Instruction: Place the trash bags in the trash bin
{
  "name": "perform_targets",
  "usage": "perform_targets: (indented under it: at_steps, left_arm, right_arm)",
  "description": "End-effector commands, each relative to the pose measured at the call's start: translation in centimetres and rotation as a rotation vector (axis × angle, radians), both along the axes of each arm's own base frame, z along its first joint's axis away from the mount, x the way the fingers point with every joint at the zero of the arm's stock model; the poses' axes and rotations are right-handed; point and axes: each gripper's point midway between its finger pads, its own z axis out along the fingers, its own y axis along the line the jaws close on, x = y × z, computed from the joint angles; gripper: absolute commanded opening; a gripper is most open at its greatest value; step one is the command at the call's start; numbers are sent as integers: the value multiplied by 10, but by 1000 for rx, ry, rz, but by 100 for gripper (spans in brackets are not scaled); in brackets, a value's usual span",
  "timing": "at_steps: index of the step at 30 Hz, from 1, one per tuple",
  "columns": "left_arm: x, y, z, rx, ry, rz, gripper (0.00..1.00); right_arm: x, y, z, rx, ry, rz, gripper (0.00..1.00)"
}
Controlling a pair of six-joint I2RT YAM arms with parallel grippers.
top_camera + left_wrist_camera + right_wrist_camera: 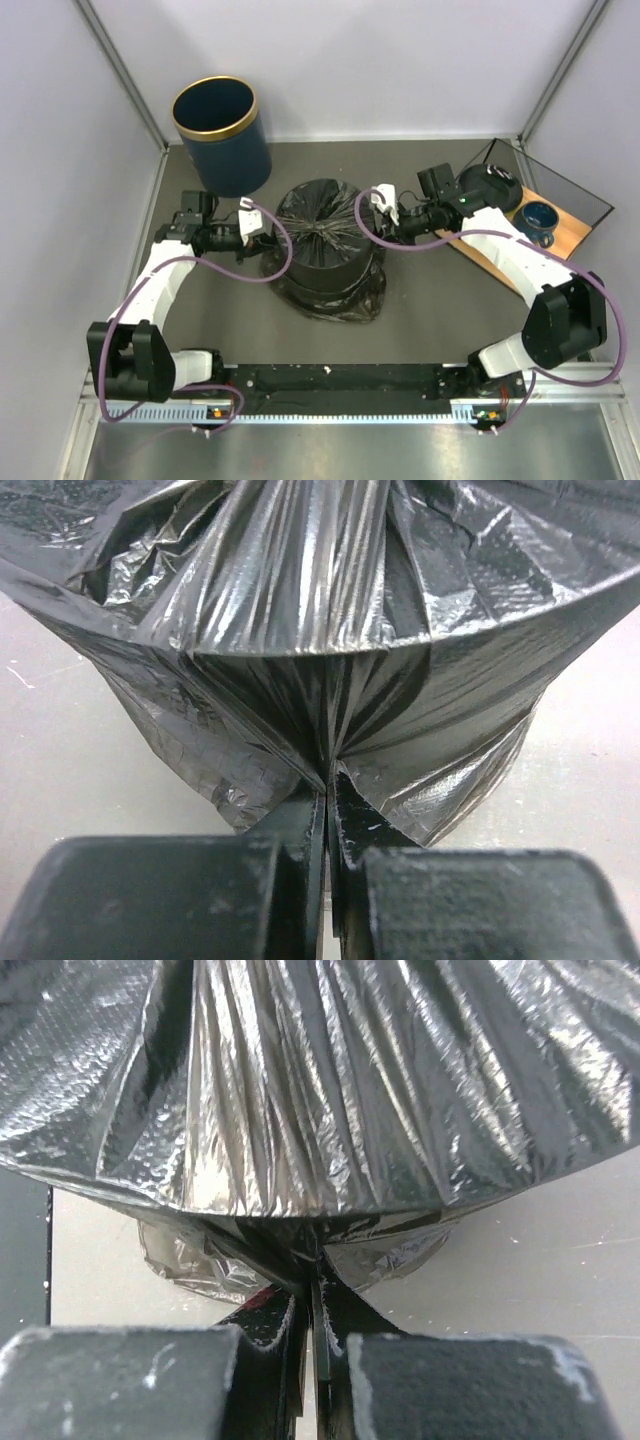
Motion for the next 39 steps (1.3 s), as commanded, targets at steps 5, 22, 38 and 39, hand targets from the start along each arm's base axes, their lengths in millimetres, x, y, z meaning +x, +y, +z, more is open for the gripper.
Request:
perform_targets:
  at_steps: [5,22,38,39]
  left_arm:
    - [-16,9,-56,88,71,9,0]
    - [-15,47,82,-24,-54,321,70]
    - [22,62,148,-387,101,711,66]
    - [19,62,147,-391,92,712,66]
  right_arm:
    - [-12,-12,-38,-42,34,9,0]
    - [-29,-46,97,-36,81,-229,84]
    - [-21,116,144,-130,-8,-159,1]
    - [-19,119,134,-154,-1,-161,0]
